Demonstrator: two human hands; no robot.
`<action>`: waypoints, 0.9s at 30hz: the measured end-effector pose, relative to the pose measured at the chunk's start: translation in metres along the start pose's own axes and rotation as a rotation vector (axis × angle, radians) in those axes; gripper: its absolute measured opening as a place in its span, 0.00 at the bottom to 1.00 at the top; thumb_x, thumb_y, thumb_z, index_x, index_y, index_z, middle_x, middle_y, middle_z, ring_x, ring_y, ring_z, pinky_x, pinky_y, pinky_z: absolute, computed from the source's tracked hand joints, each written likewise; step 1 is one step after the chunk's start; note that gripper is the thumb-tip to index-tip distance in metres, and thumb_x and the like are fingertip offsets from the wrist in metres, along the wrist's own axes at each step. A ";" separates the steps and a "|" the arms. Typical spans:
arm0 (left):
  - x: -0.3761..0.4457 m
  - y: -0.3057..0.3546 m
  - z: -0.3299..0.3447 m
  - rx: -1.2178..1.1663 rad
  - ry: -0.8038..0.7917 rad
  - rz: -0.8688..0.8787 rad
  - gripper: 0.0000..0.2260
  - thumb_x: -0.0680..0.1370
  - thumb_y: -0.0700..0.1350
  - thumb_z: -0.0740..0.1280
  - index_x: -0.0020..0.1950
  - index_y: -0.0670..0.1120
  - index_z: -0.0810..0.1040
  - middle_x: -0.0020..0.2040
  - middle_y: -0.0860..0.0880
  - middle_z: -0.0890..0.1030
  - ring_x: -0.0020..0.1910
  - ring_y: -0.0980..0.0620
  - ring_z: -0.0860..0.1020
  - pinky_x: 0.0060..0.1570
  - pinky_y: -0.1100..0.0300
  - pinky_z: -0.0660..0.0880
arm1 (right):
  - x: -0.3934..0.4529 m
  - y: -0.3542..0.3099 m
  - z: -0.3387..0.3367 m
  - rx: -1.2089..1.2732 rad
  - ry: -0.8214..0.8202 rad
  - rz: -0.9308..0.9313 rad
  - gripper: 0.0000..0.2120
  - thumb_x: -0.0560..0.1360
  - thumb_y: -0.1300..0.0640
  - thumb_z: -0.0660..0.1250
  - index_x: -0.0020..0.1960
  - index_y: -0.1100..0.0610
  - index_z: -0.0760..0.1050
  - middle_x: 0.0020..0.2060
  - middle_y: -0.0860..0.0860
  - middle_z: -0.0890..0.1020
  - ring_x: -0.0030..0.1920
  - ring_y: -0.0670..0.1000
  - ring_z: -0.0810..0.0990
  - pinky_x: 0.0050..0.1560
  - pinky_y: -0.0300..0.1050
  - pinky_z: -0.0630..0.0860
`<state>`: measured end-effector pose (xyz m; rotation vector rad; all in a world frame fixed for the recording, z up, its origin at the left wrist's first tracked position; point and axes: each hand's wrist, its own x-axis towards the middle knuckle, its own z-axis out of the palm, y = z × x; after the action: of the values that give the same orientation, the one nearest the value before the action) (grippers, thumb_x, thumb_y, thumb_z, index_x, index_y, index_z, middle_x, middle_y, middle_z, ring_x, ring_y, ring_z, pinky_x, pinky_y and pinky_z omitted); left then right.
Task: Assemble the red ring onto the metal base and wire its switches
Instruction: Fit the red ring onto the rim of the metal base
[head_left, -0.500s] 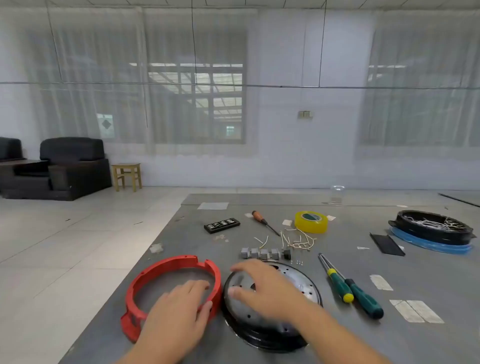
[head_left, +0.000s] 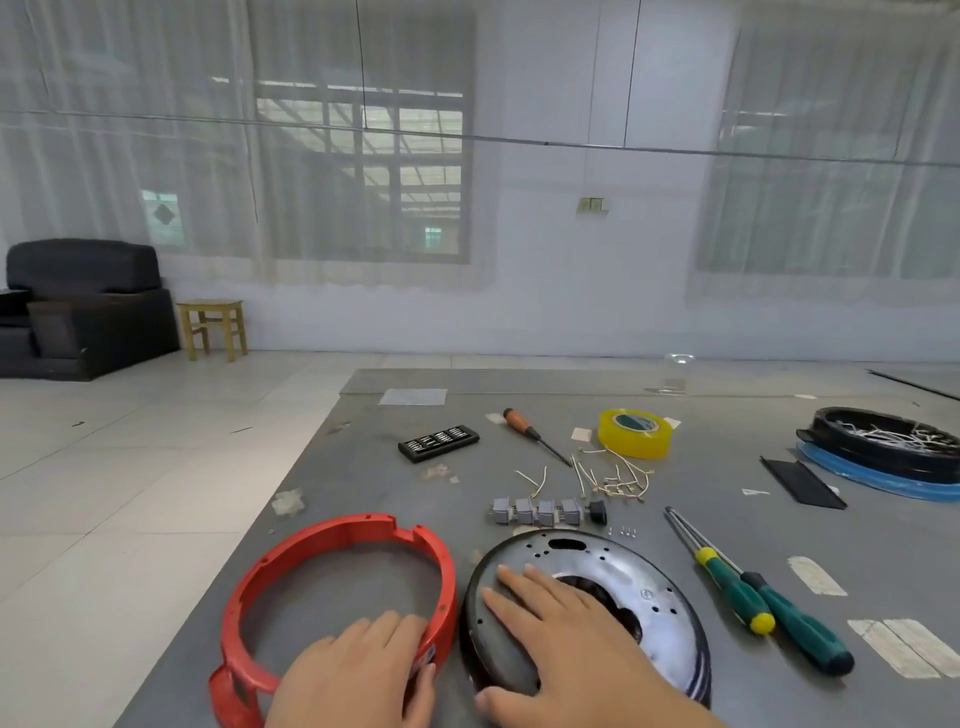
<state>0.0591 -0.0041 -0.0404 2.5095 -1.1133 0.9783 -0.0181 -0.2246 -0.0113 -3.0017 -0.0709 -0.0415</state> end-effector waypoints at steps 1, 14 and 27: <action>-0.001 0.001 -0.003 -0.006 -0.006 -0.007 0.11 0.65 0.57 0.61 0.34 0.54 0.80 0.28 0.54 0.75 0.25 0.53 0.78 0.21 0.65 0.71 | -0.001 0.000 -0.001 -0.002 0.003 0.005 0.44 0.71 0.25 0.57 0.82 0.36 0.47 0.81 0.37 0.43 0.81 0.41 0.39 0.77 0.43 0.39; -0.018 0.004 -0.021 0.085 -0.089 0.069 0.12 0.76 0.55 0.60 0.46 0.53 0.82 0.34 0.54 0.79 0.34 0.50 0.81 0.31 0.54 0.75 | -0.014 0.011 0.001 0.023 0.043 -0.027 0.43 0.71 0.23 0.53 0.82 0.38 0.52 0.81 0.36 0.48 0.81 0.41 0.44 0.80 0.45 0.49; -0.022 0.002 -0.031 0.055 0.044 0.042 0.09 0.79 0.51 0.63 0.48 0.53 0.83 0.39 0.56 0.77 0.39 0.47 0.78 0.40 0.53 0.71 | -0.025 0.001 0.004 -0.220 0.415 0.002 0.30 0.77 0.26 0.52 0.51 0.47 0.82 0.49 0.41 0.84 0.50 0.50 0.82 0.54 0.48 0.76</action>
<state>0.0316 0.0209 -0.0315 2.5034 -1.1450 1.0842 -0.0425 -0.2265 -0.0163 -3.1351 -0.0199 -0.7103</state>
